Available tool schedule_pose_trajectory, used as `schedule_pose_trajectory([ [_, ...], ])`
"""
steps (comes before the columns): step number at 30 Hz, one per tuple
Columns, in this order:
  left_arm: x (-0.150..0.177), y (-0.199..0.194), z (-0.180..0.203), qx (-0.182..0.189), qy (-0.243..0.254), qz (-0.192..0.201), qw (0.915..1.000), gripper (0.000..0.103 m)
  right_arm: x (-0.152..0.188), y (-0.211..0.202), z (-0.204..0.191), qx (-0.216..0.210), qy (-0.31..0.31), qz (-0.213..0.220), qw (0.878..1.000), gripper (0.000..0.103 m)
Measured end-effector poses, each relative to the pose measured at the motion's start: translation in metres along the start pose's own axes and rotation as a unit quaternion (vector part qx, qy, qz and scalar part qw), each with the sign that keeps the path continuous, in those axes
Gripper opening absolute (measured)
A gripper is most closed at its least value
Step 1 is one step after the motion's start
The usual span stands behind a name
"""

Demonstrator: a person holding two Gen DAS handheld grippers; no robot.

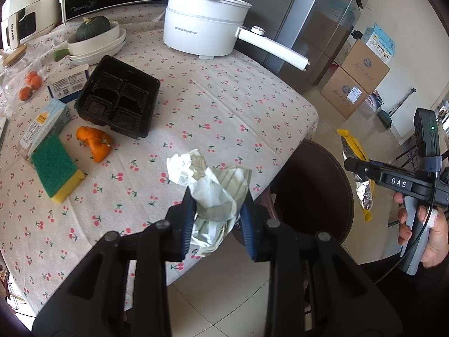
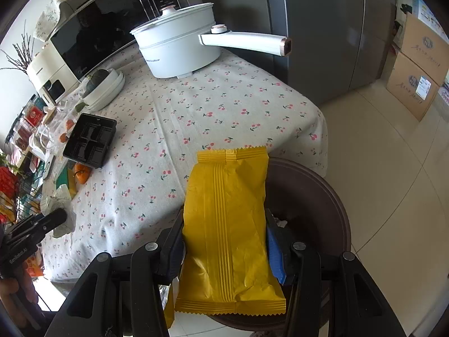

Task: Collect trash
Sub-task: 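Carry the tissue with the left tool while the right tool carries the yellow bag to the bin, then open both tools over the brown bin, dropping the tissue and yellow bag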

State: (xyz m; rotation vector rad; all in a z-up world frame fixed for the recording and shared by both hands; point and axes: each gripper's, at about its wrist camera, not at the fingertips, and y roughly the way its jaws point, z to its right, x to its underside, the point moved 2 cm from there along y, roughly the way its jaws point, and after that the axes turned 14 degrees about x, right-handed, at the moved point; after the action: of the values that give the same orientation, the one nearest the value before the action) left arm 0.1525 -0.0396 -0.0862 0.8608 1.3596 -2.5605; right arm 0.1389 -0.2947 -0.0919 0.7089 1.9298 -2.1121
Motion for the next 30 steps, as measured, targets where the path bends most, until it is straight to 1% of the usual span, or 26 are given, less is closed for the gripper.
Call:
schedule_pose_trajectory([
  [4, 0.001, 0.02, 0.021, 0.015, 0.027, -0.015, 0.9994, 0.032, 0.01, -0.001, 0.018, 0.016, 0.005, 0.002, 1.0, 0.051],
  [9, 0.003, 0.049, 0.051, 0.053, 0.059, -0.031, 0.9964, 0.033, 0.02, 0.002, 0.041, 0.027, 0.016, -0.005, 0.999, 0.051],
  [11, 0.004, 0.062, 0.062, 0.063, 0.071, -0.038, 0.9947, 0.033, 0.023, 0.005, 0.049, 0.032, 0.019, -0.01, 0.999, 0.051],
  [16, 0.004, 0.086, 0.086, 0.082, 0.106, -0.045, 0.9899, 0.033, 0.025, 0.009, 0.06, 0.044, 0.022, -0.013, 0.999, 0.051],
  [20, 0.005, 0.098, 0.095, 0.09, 0.128, -0.046, 0.9866, 0.036, 0.025, 0.009, 0.066, 0.051, 0.024, -0.013, 0.998, 0.051],
  [21, 0.005, 0.099, 0.097, 0.089, 0.135, -0.044, 0.9859, 0.041, 0.025, 0.01, 0.067, 0.051, 0.026, -0.014, 0.998, 0.051],
  [22, 0.005, 0.099, 0.098, 0.09, 0.142, -0.04, 0.985, 0.053, 0.025, 0.011, 0.067, 0.051, 0.026, -0.015, 0.998, 0.051],
  [23, 0.006, 0.1, 0.099, 0.088, 0.147, -0.038, 0.9845, 0.061, 0.025, 0.011, 0.068, 0.051, 0.026, -0.016, 0.998, 0.051],
  [24, 0.005, 0.099, 0.099, 0.075, 0.15, -0.029, 0.9854, 0.073, 0.025, 0.011, 0.068, 0.051, 0.026, -0.016, 0.998, 0.051],
  [25, 0.005, 0.097, 0.099, 0.062, 0.152, -0.022, 0.9862, 0.082, 0.025, 0.011, 0.068, 0.051, 0.026, -0.016, 0.998, 0.051],
  [29, 0.001, 0.092, 0.093, 0.023, 0.151, -0.007, 0.9883, 0.089, 0.024, 0.011, 0.066, 0.051, 0.025, -0.015, 0.998, 0.051],
  [30, 0.001, 0.09, 0.091, 0.013, 0.151, -0.002, 0.9885, 0.092, 0.024, 0.011, 0.065, 0.052, 0.024, -0.015, 0.998, 0.051],
])
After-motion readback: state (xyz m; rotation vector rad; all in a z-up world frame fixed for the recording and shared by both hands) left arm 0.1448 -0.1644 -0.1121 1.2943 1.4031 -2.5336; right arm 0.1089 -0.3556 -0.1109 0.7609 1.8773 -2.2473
